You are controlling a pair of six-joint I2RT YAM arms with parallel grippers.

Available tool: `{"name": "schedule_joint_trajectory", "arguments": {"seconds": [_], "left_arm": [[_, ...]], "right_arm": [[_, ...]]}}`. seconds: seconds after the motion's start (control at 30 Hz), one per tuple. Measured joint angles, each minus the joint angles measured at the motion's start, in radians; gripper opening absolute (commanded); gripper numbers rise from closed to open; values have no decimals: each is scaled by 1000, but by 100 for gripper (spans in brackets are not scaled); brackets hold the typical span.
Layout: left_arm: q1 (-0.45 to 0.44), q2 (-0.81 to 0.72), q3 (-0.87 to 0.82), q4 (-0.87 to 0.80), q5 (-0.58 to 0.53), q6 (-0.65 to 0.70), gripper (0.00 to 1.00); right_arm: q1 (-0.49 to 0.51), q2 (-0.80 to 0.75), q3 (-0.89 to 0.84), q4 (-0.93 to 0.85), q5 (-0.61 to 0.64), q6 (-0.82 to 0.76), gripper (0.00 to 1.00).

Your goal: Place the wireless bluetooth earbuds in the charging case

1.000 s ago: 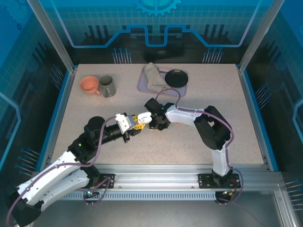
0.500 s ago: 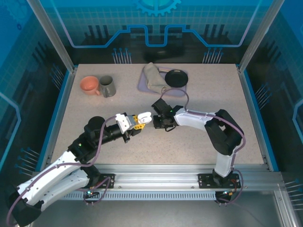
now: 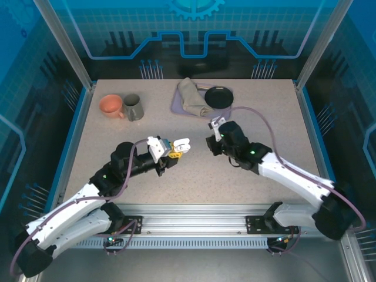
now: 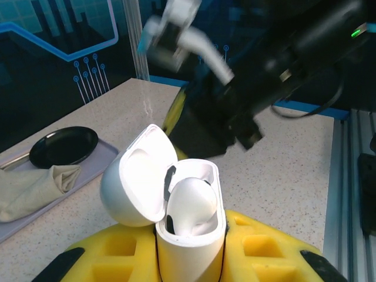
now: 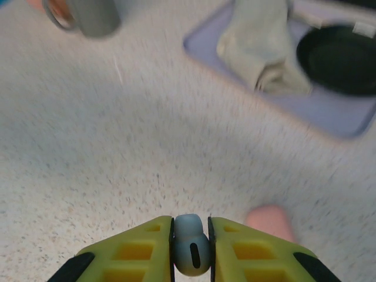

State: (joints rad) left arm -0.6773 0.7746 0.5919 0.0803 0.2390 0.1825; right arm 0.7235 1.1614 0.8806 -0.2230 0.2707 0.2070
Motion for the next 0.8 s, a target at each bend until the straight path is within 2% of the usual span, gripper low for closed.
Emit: {"name": "schedule_joint_trajectory", "arguments": {"seconds": [0.13, 0.27, 0.8], "left_arm": [[0, 37, 10, 4, 0, -27, 0], [0, 82, 31, 16, 0, -53, 0], [0, 160, 117, 87, 32, -80, 0]], "right_arm": [[0, -159, -15, 13, 5, -148, 21], [4, -244, 9, 10, -10, -281, 21], [124, -254, 232, -83, -107, -636, 21]]}}
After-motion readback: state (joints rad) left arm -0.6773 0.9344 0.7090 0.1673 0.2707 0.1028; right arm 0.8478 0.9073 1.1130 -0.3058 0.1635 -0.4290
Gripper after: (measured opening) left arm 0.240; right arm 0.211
